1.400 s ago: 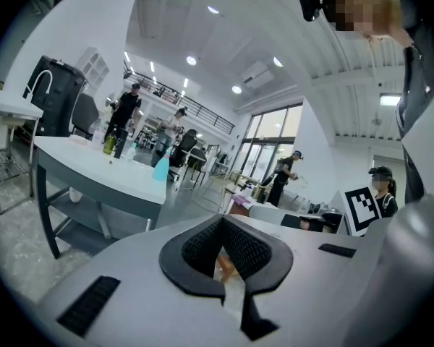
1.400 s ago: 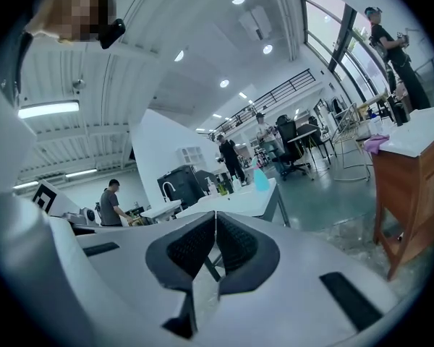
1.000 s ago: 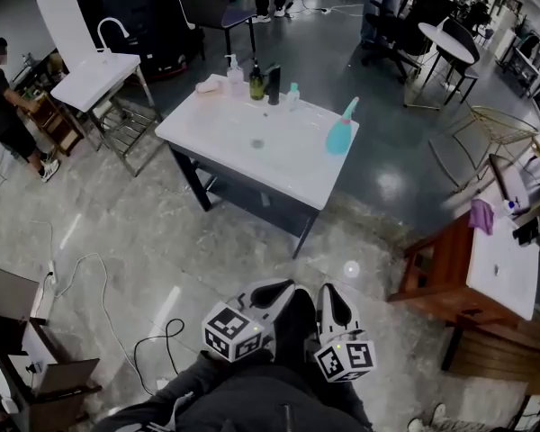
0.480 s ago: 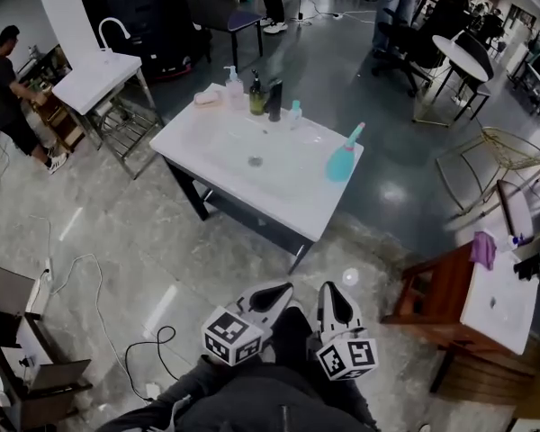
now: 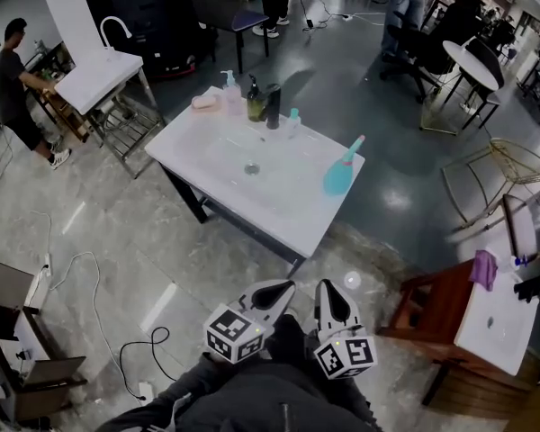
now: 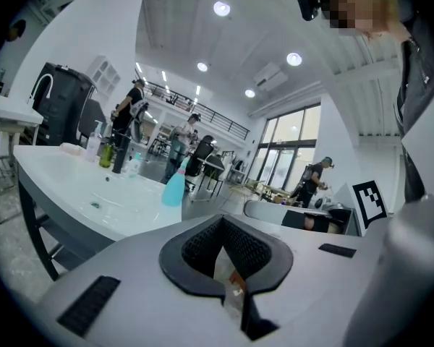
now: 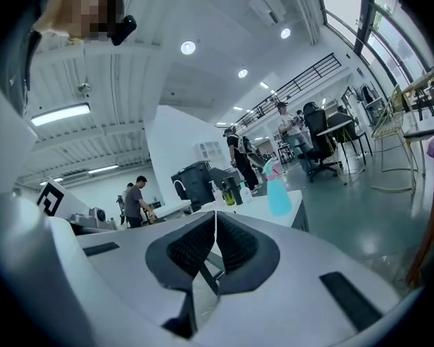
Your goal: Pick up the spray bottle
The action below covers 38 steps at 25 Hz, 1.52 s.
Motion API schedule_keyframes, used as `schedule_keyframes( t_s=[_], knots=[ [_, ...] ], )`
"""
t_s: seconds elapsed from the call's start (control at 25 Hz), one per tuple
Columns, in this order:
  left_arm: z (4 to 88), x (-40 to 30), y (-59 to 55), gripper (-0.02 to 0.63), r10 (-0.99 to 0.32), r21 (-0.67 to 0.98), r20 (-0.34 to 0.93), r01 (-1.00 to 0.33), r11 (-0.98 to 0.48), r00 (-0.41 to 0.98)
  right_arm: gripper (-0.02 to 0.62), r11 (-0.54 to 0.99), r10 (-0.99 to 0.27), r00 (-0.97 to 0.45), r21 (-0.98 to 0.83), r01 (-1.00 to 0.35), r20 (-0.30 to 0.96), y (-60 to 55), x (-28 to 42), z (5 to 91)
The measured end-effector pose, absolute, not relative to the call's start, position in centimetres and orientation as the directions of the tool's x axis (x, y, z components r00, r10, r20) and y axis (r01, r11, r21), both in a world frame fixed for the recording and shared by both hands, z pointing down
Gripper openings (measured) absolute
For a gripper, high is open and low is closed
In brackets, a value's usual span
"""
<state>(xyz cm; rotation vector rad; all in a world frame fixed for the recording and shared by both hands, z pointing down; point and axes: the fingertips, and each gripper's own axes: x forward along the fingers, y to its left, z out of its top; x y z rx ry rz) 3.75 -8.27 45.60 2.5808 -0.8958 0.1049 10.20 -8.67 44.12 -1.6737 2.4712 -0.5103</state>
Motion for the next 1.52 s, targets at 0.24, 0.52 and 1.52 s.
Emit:
schedule_keyframes(
  t_s=[0.24,0.52,1.52],
  knots=[
    [45.7,5.9,-10.6,0.008,-0.598,0.347,0.197,-0.625,-0.699,0.777,0.012,0.363,-0.908,-0.41,-0.332,-0.871,0.085,-11.0,12.1,44.1],
    [46.5,8.4,-12.2,0.008,-0.624,0.335,0.197,-0.65,-0.682,0.756,0.011,0.4,-0.893,-0.445,-0.337,-0.852,0.065,-13.0,14.5,44.7],
    [46.1,10.1,-21.3,0.008,-0.603,0.328,0.214,-0.638,-0.697,0.768,0.011,0.411,-0.889,-0.454,-0.335,-0.848,0.059,-21.8,15.2,44.1]
  ],
)
